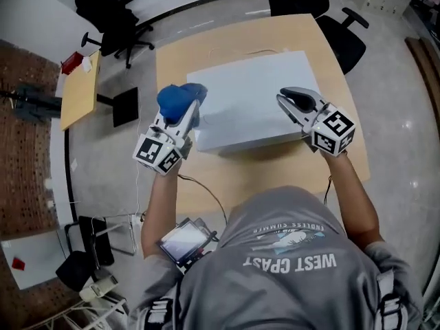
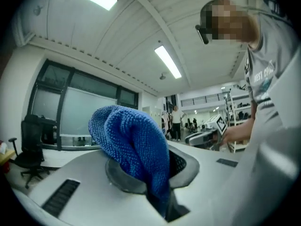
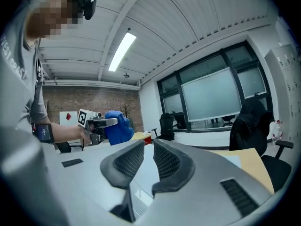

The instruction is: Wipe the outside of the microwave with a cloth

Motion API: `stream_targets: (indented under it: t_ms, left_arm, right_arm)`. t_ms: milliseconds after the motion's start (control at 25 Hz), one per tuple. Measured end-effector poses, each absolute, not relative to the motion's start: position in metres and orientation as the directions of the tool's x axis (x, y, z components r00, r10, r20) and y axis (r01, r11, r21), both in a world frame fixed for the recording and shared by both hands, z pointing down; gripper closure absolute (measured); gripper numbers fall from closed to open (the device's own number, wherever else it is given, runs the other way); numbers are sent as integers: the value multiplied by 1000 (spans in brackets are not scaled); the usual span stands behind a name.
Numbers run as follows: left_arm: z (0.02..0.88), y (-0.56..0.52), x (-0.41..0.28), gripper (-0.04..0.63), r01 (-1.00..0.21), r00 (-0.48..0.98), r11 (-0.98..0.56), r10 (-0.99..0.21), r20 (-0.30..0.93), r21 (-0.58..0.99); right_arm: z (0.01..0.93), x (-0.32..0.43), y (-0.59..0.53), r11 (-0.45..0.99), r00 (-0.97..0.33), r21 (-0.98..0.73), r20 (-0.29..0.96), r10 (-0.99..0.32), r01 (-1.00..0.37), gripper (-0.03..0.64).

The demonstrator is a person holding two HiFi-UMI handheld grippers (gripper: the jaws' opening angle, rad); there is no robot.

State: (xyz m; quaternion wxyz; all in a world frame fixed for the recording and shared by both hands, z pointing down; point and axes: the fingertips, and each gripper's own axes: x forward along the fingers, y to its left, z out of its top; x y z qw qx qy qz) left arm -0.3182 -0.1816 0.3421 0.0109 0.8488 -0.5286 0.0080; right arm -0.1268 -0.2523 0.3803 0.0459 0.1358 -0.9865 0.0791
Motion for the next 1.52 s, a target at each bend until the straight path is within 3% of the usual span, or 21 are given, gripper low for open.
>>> stream_targets:
  t_ms: [160,320,600,1520]
  left_arm:
    - [319,-170,-300,530,-863,485,-496,-866,-118,93]
    - [320,-161,-252,529,-828,559,-560,-819,-127,-29]
    - [313,-163,-164,529,-788,608,-615,-775,-171,-15]
    - [309,-165,-162,529,-781,616,-624,-766,-181,-18]
  right_arm:
    - [370,-139,-253,965,-972,-127,75,-221,-229,551]
    - [357,-141,-242,983,-987,-92,38,-155,-158,551]
    - [338,-102,-217,997,-999,-64,-1,-54,-53,551]
    - [340,-110,-213,999,-999,-34,3,-33,-33,551]
